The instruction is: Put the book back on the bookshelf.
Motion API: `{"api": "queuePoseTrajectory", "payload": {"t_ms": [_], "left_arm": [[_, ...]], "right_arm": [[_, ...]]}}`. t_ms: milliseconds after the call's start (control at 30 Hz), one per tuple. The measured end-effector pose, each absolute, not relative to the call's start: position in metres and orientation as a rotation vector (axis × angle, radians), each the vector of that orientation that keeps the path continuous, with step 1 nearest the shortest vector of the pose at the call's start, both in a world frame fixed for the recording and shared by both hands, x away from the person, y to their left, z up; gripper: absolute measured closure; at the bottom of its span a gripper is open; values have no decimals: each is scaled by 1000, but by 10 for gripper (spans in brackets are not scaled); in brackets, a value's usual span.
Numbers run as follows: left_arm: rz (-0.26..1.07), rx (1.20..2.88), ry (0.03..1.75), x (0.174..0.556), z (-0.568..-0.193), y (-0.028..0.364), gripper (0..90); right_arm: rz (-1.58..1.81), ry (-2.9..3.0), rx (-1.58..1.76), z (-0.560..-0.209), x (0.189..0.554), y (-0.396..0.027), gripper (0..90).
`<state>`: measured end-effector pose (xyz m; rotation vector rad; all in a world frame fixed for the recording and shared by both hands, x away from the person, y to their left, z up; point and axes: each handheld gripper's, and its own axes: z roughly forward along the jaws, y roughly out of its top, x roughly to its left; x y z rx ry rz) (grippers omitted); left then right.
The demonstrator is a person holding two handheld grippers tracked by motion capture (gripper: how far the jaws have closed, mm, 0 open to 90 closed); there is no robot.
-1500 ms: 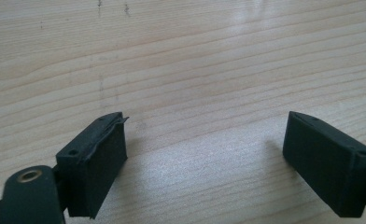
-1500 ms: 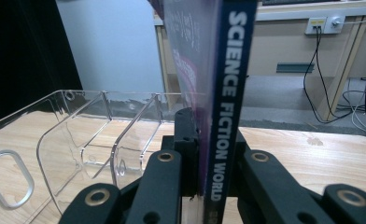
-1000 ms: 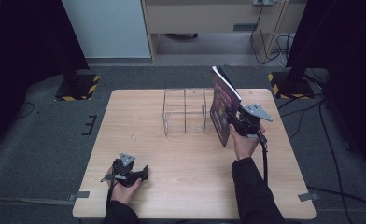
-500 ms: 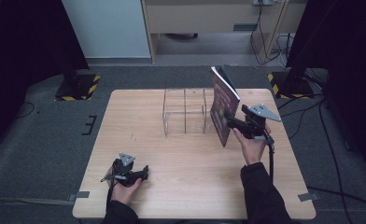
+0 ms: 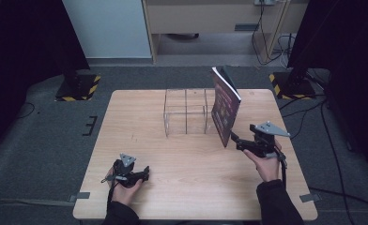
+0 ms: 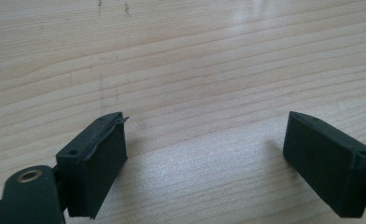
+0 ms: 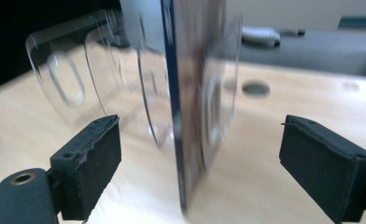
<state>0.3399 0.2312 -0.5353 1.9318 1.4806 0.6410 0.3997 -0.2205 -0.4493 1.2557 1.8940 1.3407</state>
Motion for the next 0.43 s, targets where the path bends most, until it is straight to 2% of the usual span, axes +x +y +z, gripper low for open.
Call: {"api": "queuePoseTrajectory", "payload": {"t_ms": [433], "left_arm": [[638, 1932, 1479, 340, -535, 231, 119]], "right_arm": [[1087, 2010, 1406, -505, 386, -263, 104]]}}
